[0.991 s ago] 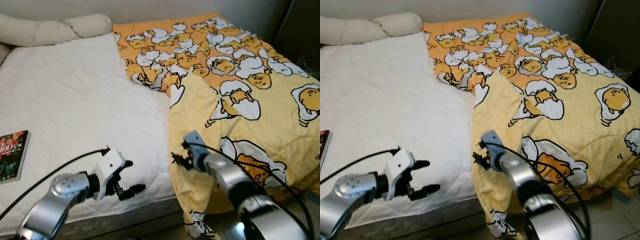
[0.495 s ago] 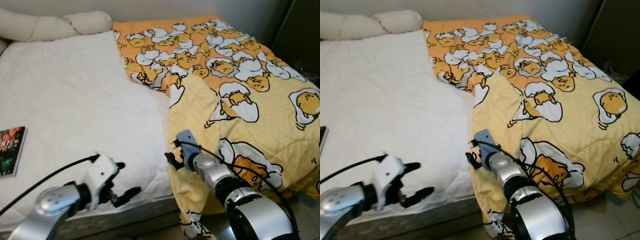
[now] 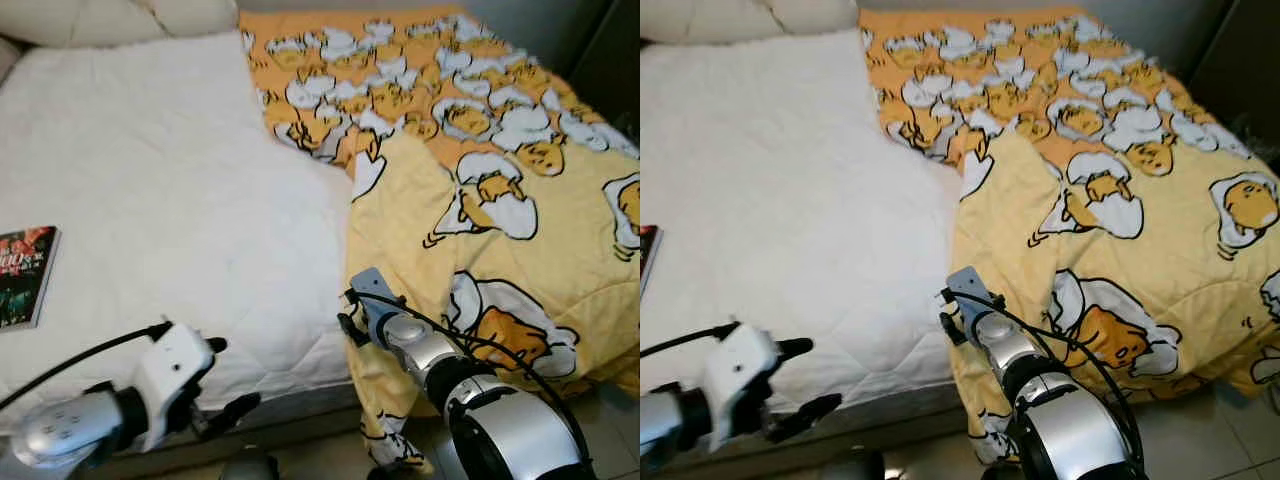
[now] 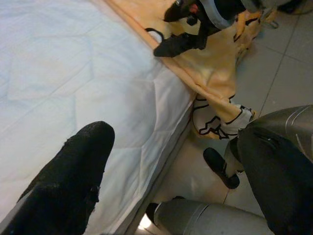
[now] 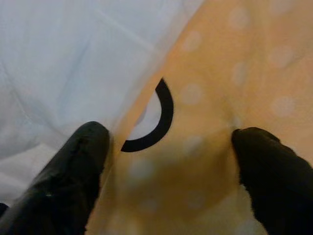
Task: Clean up the room
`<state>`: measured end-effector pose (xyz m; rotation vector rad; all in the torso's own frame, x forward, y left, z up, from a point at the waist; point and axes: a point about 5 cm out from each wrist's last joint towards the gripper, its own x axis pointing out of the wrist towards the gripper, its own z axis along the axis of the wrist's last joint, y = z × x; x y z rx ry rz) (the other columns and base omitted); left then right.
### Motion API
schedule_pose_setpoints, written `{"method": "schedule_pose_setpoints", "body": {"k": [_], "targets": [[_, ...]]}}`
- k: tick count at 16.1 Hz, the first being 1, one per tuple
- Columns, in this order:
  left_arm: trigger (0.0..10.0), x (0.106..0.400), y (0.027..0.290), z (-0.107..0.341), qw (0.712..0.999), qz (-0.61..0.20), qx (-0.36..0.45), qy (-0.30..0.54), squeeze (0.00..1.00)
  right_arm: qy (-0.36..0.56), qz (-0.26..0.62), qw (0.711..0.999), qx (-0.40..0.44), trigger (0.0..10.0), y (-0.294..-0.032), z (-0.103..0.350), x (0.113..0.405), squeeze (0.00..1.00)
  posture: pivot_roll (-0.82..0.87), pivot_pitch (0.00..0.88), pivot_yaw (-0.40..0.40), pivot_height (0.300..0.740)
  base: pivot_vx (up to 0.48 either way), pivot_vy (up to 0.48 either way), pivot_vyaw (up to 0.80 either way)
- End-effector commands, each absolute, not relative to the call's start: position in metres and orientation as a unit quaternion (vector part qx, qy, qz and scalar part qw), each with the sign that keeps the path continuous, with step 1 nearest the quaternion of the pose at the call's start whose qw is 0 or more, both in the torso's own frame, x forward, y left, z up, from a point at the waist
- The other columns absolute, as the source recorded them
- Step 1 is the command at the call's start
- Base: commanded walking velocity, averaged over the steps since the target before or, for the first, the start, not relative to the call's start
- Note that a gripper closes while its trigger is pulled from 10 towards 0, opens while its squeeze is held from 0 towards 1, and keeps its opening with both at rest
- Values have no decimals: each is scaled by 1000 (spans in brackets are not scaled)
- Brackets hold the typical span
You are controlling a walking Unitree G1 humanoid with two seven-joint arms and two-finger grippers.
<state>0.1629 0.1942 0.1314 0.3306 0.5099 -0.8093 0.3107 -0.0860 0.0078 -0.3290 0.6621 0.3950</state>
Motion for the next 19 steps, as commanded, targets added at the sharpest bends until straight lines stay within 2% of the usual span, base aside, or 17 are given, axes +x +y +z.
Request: {"method": "schedule_pose_setpoints", "body": {"k": [1,5,17,19], "targets": [[10000,158,194,137,872,-390,162,248,0,327,184,912,-169,0,-89,6,310,0,509,173,-6,740,0,0,0],[10000,146,192,137,865,-394,160,266,0,337,182,905,-187,0,-93,0,305,0,527,180,1,740,0,0,0],[10000,148,192,135,862,-395,159,275,0,327,185,911,-168,0,-91,5,309,0,507,156,-9,740,0,0,0],[10000,158,191,128,855,-410,156,277,0,321,197,913,-155,0,-93,10,313,0,456,102,1,740,0,0,0]]}}
